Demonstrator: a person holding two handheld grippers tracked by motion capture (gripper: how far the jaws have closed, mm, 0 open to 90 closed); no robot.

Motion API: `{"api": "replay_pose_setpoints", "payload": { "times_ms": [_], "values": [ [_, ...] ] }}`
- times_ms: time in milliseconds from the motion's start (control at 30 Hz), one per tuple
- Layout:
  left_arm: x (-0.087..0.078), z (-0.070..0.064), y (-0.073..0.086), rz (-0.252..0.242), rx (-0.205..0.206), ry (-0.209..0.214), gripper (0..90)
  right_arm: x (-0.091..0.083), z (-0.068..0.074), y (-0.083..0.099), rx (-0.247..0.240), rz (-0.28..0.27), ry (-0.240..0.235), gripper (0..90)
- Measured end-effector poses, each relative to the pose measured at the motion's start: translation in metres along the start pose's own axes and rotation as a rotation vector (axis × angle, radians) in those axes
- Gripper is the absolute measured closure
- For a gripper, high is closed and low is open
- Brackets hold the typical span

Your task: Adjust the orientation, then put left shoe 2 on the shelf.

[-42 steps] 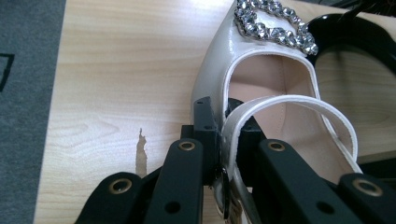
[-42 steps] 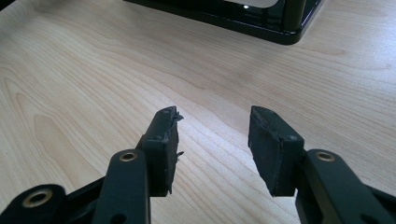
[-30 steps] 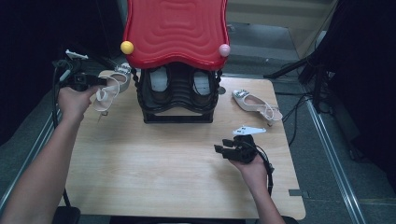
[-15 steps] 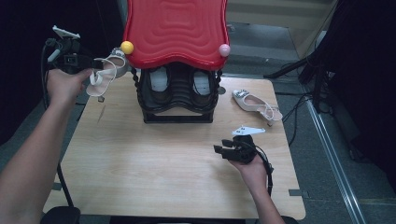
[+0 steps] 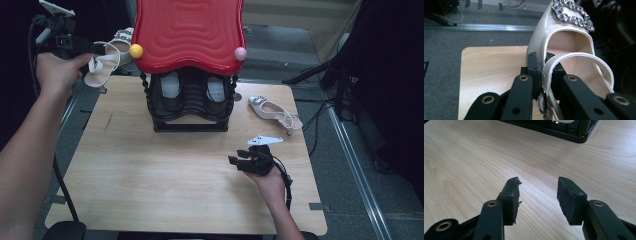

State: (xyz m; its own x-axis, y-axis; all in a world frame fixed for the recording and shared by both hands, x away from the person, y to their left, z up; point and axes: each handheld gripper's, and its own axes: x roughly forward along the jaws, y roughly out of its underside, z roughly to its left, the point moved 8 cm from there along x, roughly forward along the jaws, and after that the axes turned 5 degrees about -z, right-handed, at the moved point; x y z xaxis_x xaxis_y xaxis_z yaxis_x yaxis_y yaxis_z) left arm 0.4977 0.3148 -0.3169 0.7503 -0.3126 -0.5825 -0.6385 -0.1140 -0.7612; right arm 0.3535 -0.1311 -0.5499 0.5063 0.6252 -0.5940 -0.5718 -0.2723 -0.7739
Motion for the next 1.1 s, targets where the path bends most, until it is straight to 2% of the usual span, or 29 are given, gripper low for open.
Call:
{"api": "replay_pose_setpoints", "payload": {
  "times_ms": [100, 167, 333, 467, 533, 700, 833, 967, 1100],
  "values": [
    [-0.011, -0.004, -0.011, -0.010, 0.009, 0.007, 84.4, 0.000, 0.000, 0.000, -0.001, -0.002, 0.002, 53.3],
    [-0.018, -0.007, -0.017, -0.017, 0.000, 0.020, 84.4, 0.000, 0.000, 0.000, -0.001, -0.002, 0.003, 53.3],
    [-0.030, -0.012, -0.030, -0.019, 0.018, 0.005, 84.3, 0.000, 0.000, 0.000, 0.000, -0.002, 0.003, 53.2],
    [-0.038, -0.020, -0.039, -0.016, 0.020, 0.017, 84.4, 0.000, 0.000, 0.000, -0.002, 0.004, 0.002, 53.1],
    [-0.041, -0.024, -0.045, -0.024, 0.028, 0.007, 84.3, 0.001, 0.000, 0.000, -0.003, 0.002, 0.002, 53.1],
    [-0.053, -0.036, -0.062, -0.051, 0.031, 0.016, 84.3, 0.000, 0.000, 0.000, -0.003, -0.002, 0.005, 53.1],
    [-0.065, -0.049, -0.075, -0.071, 0.062, 0.011, 84.3, 0.000, -0.001, 0.000, -0.004, -0.002, 0.005, 53.0],
    [-0.074, -0.066, -0.088, -0.098, 0.072, 0.024, 84.3, 0.000, 0.000, 0.000, -0.004, -0.001, 0.005, 52.9],
    [-0.074, -0.081, -0.095, -0.098, 0.080, 0.027, 84.3, 0.000, 0.001, 0.000, -0.008, 0.000, 0.006, 52.9]
  ]
}}
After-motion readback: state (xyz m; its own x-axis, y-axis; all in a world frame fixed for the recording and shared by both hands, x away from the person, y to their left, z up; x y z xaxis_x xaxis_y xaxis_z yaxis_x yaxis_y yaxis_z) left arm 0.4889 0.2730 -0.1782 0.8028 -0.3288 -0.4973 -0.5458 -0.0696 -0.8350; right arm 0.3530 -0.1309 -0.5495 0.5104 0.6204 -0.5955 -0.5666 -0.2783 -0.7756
